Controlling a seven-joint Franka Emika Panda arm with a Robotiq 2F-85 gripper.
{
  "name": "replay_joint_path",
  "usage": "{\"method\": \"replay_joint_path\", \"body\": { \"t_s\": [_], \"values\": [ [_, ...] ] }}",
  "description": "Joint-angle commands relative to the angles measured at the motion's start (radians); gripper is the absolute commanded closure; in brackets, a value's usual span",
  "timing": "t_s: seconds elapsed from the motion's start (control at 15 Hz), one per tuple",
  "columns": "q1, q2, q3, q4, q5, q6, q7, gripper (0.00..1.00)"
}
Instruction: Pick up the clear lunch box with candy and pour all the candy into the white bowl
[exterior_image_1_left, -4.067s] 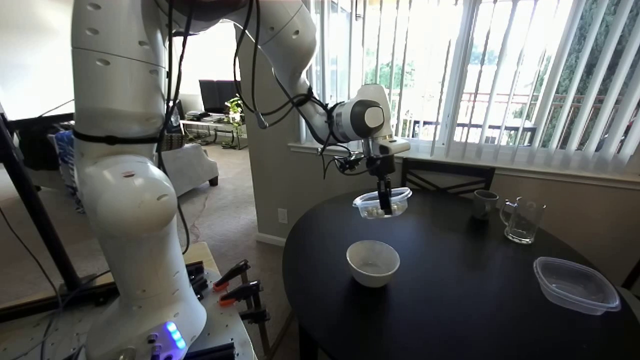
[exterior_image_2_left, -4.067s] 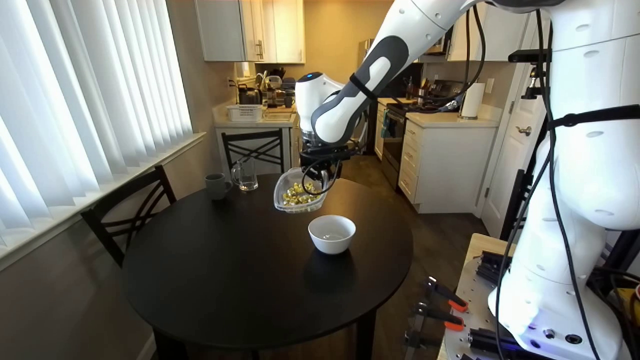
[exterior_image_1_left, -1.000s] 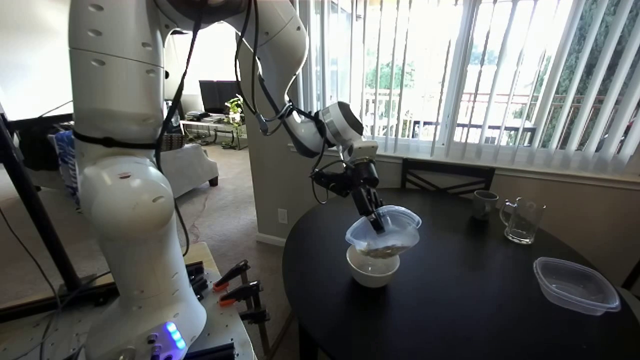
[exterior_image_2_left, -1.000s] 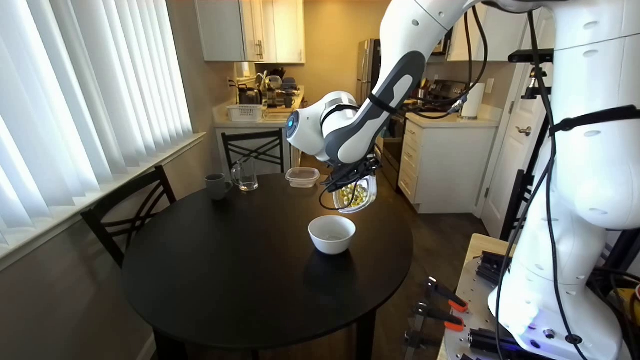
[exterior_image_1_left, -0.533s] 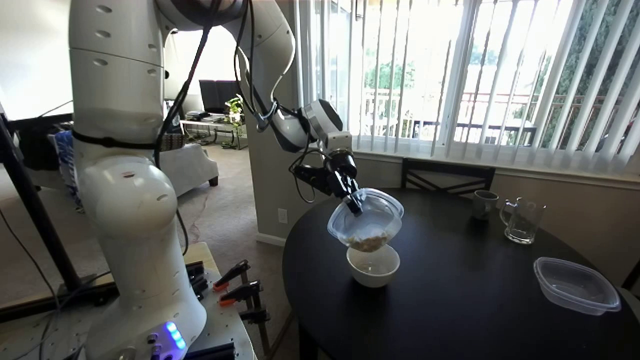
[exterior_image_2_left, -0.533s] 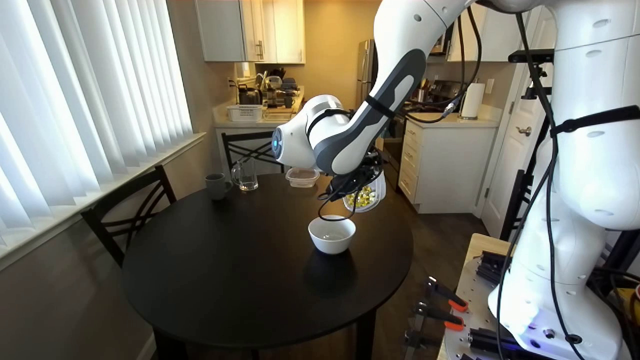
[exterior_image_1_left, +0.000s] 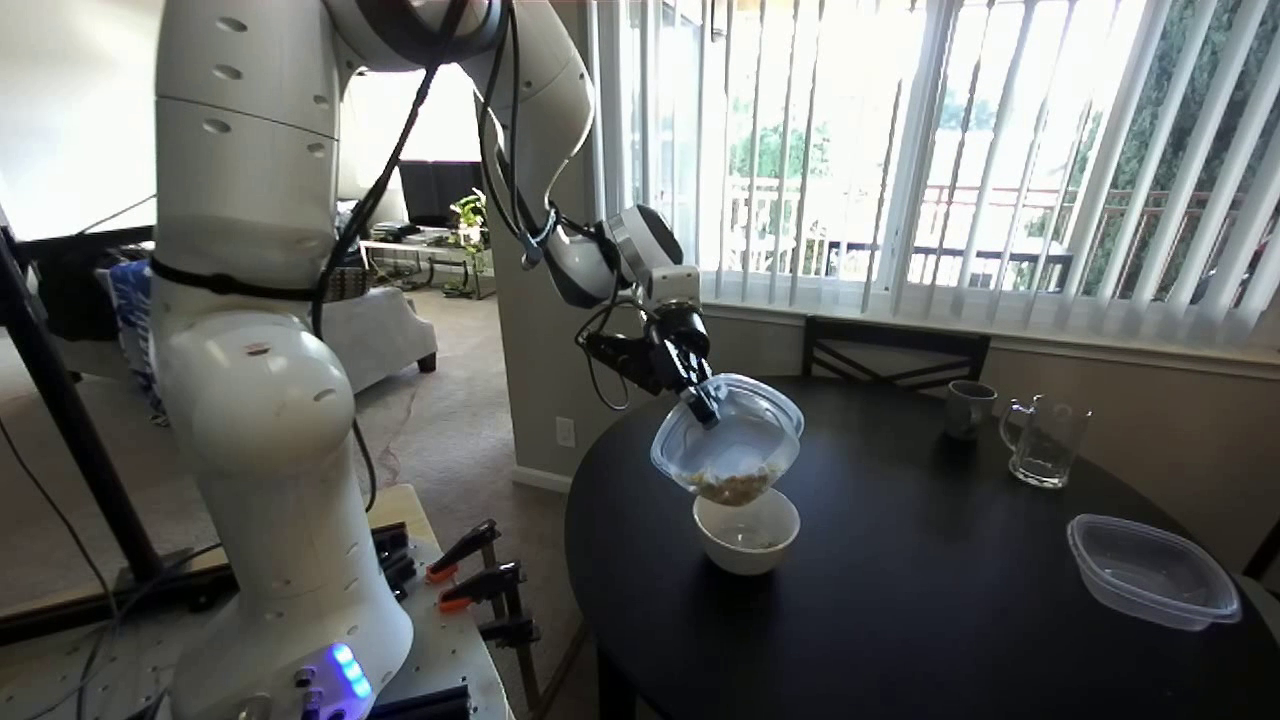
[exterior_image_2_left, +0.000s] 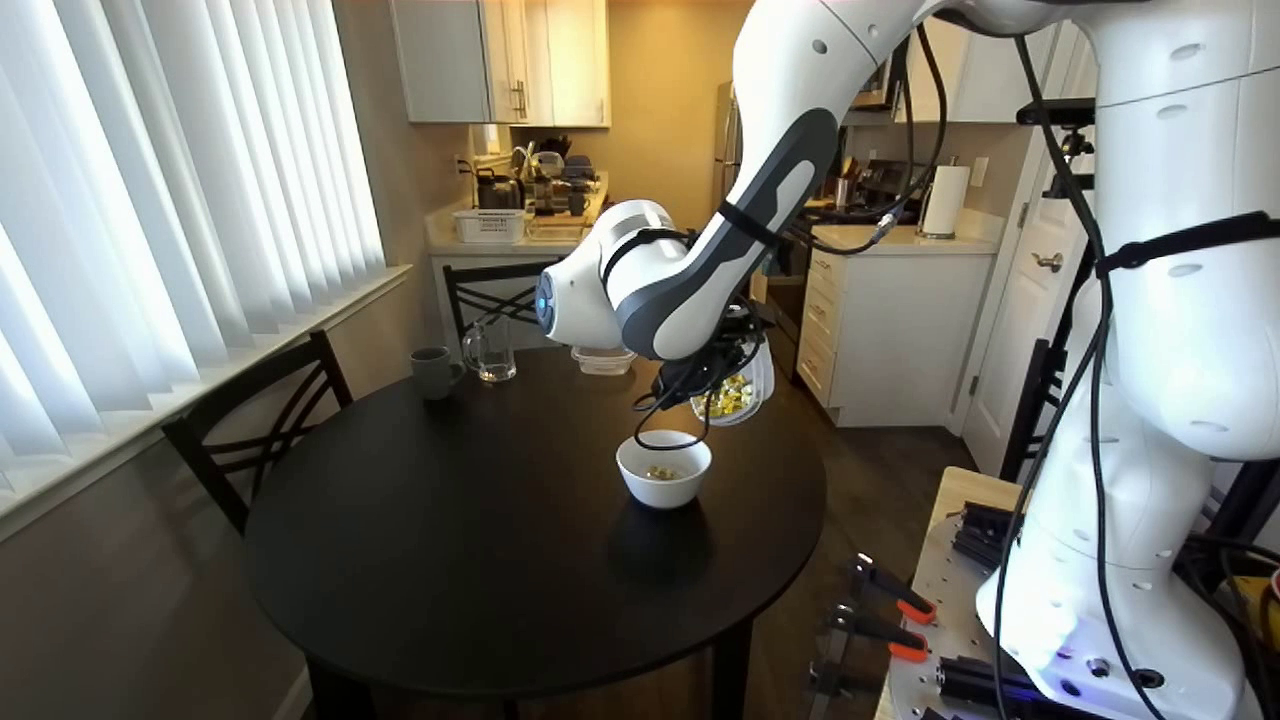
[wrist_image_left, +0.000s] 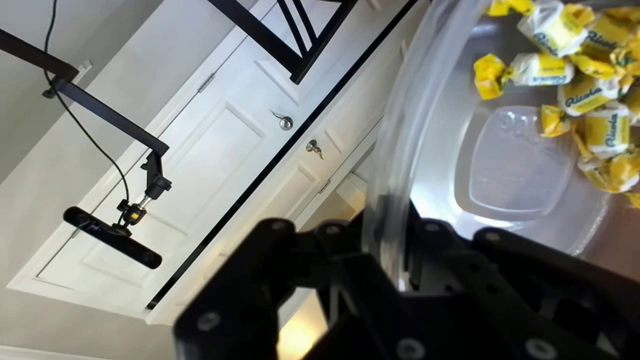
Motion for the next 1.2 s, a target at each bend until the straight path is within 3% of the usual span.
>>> {"method": "replay_joint_path", "body": {
  "t_s": [0.0,0.6,1.13],
  "values": [
    [-0.003,0.036,0.004,0.047,-0.024,-0.073,0.029,0.95],
    [0.013,0.107,0.008,0.164,-0.058,-0.204,0.038,0.95],
    [0.030,0.172,0.011,0.210,-0.073,-0.285,0.158,0.95]
  ]
}}
